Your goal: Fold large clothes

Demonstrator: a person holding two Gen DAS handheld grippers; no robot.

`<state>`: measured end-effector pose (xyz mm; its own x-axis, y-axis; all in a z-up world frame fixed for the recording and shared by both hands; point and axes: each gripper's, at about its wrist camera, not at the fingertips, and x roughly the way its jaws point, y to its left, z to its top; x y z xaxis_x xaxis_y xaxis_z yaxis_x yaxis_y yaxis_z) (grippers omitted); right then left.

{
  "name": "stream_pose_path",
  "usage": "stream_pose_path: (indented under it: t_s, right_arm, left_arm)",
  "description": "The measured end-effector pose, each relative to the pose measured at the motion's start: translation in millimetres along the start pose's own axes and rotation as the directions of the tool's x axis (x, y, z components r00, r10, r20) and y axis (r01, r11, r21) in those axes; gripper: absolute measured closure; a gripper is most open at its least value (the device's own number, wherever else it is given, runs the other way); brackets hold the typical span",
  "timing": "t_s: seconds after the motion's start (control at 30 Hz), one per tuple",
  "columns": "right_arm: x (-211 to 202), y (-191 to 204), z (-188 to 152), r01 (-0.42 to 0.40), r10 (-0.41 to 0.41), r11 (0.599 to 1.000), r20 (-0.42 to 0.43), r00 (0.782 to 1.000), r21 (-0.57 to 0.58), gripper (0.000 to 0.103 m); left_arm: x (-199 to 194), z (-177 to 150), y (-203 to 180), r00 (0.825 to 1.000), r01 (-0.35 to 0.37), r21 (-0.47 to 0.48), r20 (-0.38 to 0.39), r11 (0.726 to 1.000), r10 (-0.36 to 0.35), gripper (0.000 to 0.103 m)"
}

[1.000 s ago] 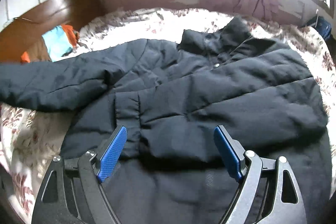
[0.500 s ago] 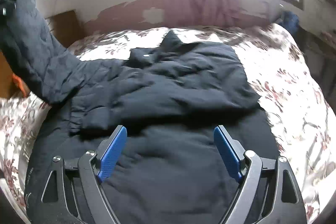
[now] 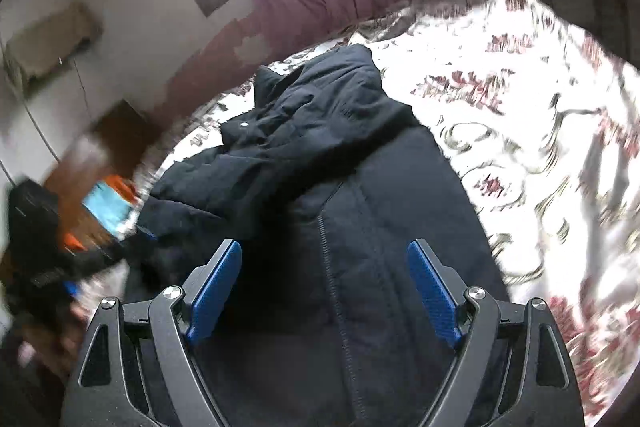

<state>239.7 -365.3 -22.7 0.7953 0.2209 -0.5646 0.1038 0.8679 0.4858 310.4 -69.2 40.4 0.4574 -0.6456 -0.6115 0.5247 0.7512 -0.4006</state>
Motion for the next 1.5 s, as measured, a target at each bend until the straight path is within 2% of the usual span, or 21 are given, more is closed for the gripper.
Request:
stream_pose_path:
  t_s: [0.07, 0.13, 0.2, 0.27, 0.37, 0.43, 0.5, 0.63, 0.7, 0.73, 0.8, 0.93, 1.03, 1.13, 1.17, 1.2, 1.27, 1.33, 1.37, 1.4, 1.5]
  right_arm:
    - [3, -1, -1, -0.043, 0.043, 0.999, 0.0, 0.999, 0.019, 0.022]
    - [9, 1, -1, -0.067, 0.068, 0.997, -0.011, 0.998, 0.025, 0.022]
    - [19, 8, -2, -0.06, 0.061, 0.998, -0.037, 0.997, 0.018, 0.022]
    - [31, 14, -5, -0.027, 0.027, 1.0, -0.08, 0.996, 0.002, 0.022]
    - [36, 21, -11, 0.036, -0.037, 0.999, -0.084, 0.996, -0.012, 0.023]
    - [39, 23, -12, 0.043, -0.043, 0.999, -0.065, 0.997, 0.002, 0.027]
    - [35, 25, -13, 0.034, -0.033, 0.999, -0.048, 0.998, 0.019, 0.052]
    - [34, 34, -13, 0.082, -0.082, 0.997, -0.046, 0.996, -0.009, 0.07]
    - [31, 47, -11, 0.14, -0.143, 0.986, -0.026, 0.989, -0.088, 0.094]
    - [29, 53, -8, 0.157, -0.16, 0.979, -0.013, 0.987, -0.13, 0.098]
    - [16, 68, 2, 0.16, -0.152, 0.961, 0.049, 0.987, -0.224, 0.1]
    - [-12, 79, 29, 0.182, -0.137, 0.948, 0.182, 0.974, -0.26, 0.101]
    - [-22, 71, 50, 0.261, -0.2, 0.937, 0.253, 0.946, -0.234, 0.101]
    - [-15, 55, 60, 0.292, -0.243, 0.937, 0.239, 0.94, -0.192, 0.1]
    - [-8, 53, 60, 0.325, -0.278, 0.923, 0.226, 0.934, -0.207, 0.1]
    - [-2, 53, 56, 0.388, -0.338, 0.891, 0.229, 0.913, -0.235, 0.1]
    - [4, 55, 49, 0.441, -0.386, 0.854, 0.232, 0.893, -0.274, 0.098]
    - [1, 56, 44, 0.438, -0.376, 0.855, 0.25, 0.893, -0.277, 0.082]
    - [-2, 58, 43, 0.431, -0.363, 0.86, 0.266, 0.893, -0.274, 0.06]
    - [-3, 61, 42, 0.419, -0.342, 0.866, 0.288, 0.895, -0.274, 0.045]
    - [12, 77, 45, 0.356, -0.27, 0.87, 0.276, 0.923, -0.34, 0.044]
  left_arm:
    - [10, -10, 6, 0.999, 0.004, -0.045, -0.04, 0.999, -0.005, 0.074]
    - [17, -17, 10, 0.997, 0.027, -0.1, -0.071, 0.995, -0.034, 0.065]
    - [12, -26, 20, 0.994, 0.065, -0.155, -0.075, 0.986, -0.077, 0.042]
    - [9, -31, 24, 0.995, 0.08, -0.174, -0.047, 0.982, -0.089, 0.025]
    - [-8, -35, 31, 0.999, 0.039, -0.179, 0.001, 0.983, -0.039, 0.023]
    - [-23, -38, 39, 0.999, -0.035, -0.182, 0.007, 0.983, 0.037, 0.023]
    - [-34, -43, 51, 0.992, -0.121, -0.182, 0.006, 0.976, 0.124, 0.022]
    - [-58, -59, 82, 0.966, -0.256, -0.2, -0.02, 0.946, 0.257, 0.022]
    - [-67, -64, 99, 0.957, -0.288, -0.24, -0.034, 0.927, 0.289, 0.022]
    - [-71, -64, 107, 0.956, -0.292, -0.261, -0.037, 0.92, 0.292, 0.022]
    - [-79, -66, 119, 0.952, -0.301, -0.296, -0.036, 0.907, 0.304, 0.022]
    - [-87, -65, 128, 0.935, -0.343, -0.305, -0.017, 0.888, 0.355, 0.022]
    - [-93, -61, 128, 0.908, -0.392, -0.306, 0.027, 0.868, 0.419, 0.022]
    - [-94, -53, 132, 0.893, -0.407, -0.311, 0.065, 0.859, 0.446, 0.022]
    - [-93, -50, 134, 0.886, -0.417, -0.313, 0.069, 0.853, 0.458, 0.022]
    - [-90, -45, 137, 0.88, -0.429, -0.316, 0.067, 0.846, 0.471, 0.022]
    - [-85, -40, 144, 0.873, -0.444, -0.319, 0.057, 0.837, 0.485, 0.022]
    - [-75, -34, 155, 0.868, -0.458, -0.318, 0.04, 0.83, 0.495, 0.022]
    - [-71, -32, 159, 0.867, -0.463, -0.32, 0.032, 0.827, 0.498, 0.022]
    - [-66, -29, 163, 0.87, -0.458, -0.323, 0.03, 0.828, 0.493, 0.022]
    - [-53, -20, 166, 0.889, -0.41, -0.32, 0.07, 0.854, 0.453, 0.022]
